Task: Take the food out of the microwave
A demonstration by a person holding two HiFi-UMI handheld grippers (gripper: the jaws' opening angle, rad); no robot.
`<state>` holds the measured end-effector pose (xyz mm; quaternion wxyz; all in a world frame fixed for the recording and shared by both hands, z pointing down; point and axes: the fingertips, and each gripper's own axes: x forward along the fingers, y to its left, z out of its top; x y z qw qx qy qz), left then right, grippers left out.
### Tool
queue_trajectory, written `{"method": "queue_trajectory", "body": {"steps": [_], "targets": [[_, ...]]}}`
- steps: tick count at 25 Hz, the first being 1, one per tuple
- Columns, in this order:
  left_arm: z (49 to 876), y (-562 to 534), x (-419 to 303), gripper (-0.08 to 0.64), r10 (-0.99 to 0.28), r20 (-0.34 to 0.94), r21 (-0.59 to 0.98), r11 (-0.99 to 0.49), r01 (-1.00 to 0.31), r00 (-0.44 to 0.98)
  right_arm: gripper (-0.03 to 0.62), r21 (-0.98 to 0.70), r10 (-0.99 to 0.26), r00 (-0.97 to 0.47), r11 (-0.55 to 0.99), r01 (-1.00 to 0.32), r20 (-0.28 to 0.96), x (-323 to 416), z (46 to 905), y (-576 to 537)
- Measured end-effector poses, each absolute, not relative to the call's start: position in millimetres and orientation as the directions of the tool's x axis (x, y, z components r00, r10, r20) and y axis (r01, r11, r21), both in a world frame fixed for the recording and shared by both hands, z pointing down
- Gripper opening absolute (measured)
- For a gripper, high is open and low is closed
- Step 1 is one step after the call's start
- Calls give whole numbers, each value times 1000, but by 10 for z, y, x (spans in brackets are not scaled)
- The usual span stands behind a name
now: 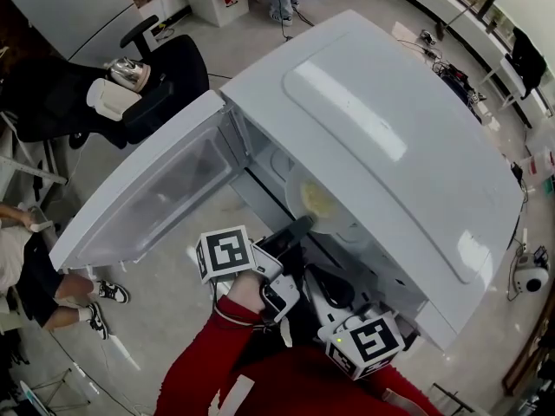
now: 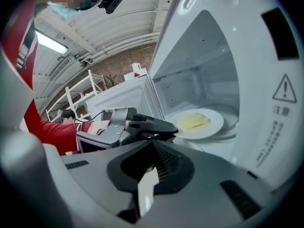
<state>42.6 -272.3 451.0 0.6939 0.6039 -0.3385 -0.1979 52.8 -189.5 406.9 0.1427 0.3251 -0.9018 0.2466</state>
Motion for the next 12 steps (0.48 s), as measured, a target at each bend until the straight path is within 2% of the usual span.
{"method": "queue_trajectory", "body": {"steps": [10,12], "targets": [[4453,-2519,324,18,-720,176,984,150,-98,671,11,-345,-480,-774,704,-621,413,523,4057,-1811],[4364,-2510,349,18,-741,118,992,123,-39,661,11,-344,-469,-781,713,-611,414,529,4060,-1795]]}}
